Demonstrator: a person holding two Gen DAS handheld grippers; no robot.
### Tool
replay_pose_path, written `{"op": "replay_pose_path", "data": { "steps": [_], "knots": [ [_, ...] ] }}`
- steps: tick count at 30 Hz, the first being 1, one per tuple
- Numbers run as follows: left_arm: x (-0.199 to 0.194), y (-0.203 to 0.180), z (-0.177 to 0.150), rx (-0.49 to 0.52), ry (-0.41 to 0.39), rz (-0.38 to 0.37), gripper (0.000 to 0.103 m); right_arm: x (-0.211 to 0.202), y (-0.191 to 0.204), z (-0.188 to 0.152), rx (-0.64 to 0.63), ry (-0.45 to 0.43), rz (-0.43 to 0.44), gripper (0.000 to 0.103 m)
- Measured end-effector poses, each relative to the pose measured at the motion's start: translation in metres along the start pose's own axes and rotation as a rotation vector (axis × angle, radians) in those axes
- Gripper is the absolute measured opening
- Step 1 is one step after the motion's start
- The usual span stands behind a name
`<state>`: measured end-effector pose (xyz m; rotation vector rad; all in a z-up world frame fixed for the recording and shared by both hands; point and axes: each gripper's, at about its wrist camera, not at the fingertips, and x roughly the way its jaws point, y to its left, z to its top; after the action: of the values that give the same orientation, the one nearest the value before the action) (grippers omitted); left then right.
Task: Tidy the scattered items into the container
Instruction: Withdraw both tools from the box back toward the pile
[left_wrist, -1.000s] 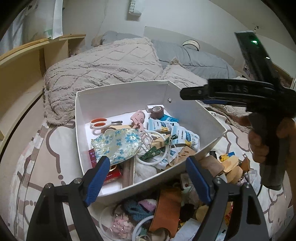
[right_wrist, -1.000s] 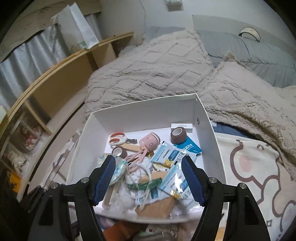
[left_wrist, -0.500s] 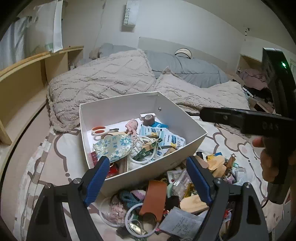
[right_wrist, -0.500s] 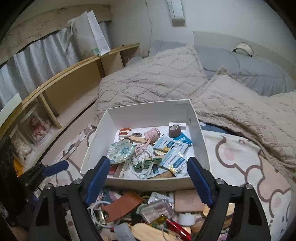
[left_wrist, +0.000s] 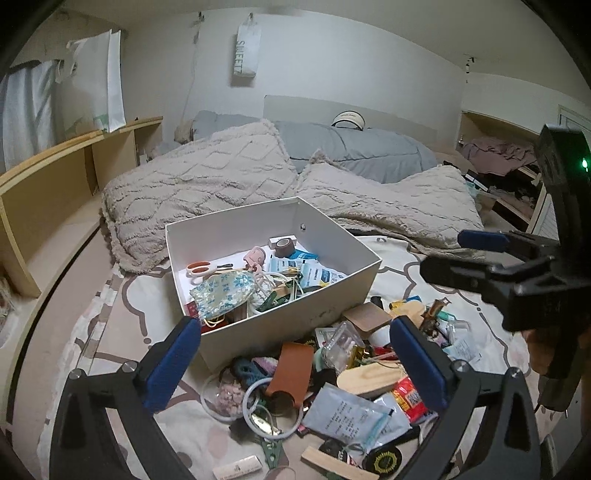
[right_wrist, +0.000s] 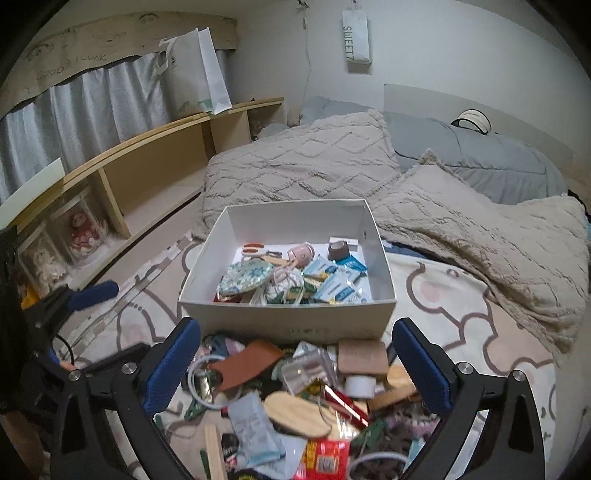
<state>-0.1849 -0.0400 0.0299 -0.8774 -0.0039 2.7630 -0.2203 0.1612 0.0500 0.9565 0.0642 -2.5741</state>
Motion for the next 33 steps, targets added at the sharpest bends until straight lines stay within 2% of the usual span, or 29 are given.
{"op": "replay_pose_path", "data": {
  "steps": [8, 12, 15, 24, 33],
  "knots": [
    [-0.038, -0.010, -0.006, -0.020, -0.039, 0.007, 0.103, -0.037, 0.003, -0.028, 0.024, -0.031, -0.023, 0.103],
    [-0.058, -0.017, -0.010, -0.043, -0.049, -0.031, 0.103, -0.051, 0.003, -0.043, 0.025, -0.036, -0.041, 0.103],
    [-0.070, -0.026, -0.015, -0.023, -0.058, -0.037, 0.103, -0.060, 0.005, -0.055, 0.022, -0.041, -0.057, 0.103],
    [-0.105, -0.043, -0.024, -0.020, -0.058, -0.049, 0.103, -0.090, 0.006, -0.087, 0.050, -0.054, -0.062, 0.103],
    [-0.128, -0.069, -0.035, 0.029, -0.024, -0.058, 0.103, -0.105, 0.009, -0.118, 0.064, -0.055, -0.068, 0.103]
  ]
}}
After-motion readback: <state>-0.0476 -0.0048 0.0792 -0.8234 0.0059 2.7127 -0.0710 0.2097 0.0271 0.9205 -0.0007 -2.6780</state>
